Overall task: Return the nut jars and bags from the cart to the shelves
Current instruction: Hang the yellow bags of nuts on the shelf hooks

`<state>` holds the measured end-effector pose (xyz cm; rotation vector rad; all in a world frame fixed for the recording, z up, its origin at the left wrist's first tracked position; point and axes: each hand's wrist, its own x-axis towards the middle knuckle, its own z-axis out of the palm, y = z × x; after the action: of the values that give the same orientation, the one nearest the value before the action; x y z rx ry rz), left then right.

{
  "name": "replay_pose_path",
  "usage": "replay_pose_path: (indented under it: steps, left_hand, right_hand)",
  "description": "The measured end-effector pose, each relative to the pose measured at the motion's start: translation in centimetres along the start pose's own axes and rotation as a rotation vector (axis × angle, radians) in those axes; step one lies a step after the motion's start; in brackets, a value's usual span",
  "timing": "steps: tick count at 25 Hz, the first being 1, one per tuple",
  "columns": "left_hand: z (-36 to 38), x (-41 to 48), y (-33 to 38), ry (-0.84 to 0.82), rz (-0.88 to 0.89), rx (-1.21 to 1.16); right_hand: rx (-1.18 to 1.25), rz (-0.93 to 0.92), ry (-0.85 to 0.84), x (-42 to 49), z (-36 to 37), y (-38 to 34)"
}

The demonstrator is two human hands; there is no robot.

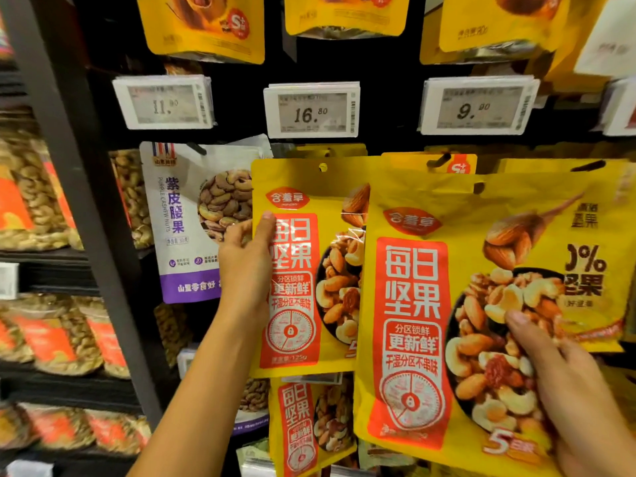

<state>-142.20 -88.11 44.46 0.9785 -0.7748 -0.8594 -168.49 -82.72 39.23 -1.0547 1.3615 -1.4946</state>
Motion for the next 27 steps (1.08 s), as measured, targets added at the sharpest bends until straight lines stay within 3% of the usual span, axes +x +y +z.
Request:
replay_pose_path:
  steps: [15, 21, 27]
  left_hand:
    - [0.4, 1.1, -0.6, 0.103, -0.091, -0.011]
    - [1.4, 3.1, -3.6, 0.288, 0.131, 0.245]
    - [0.3, 2.2, -4.2, 0.188, 0.436, 0.649]
  right_hand:
    - [-0.069, -0.012, -0.002, 1.3, 0.5, -0.2]
    - [-0.015, -0.002, -0.097, 1.6, 1.2, -0.2]
    - [0.072, -0.133, -0.247, 2.6, 5.8, -1.2]
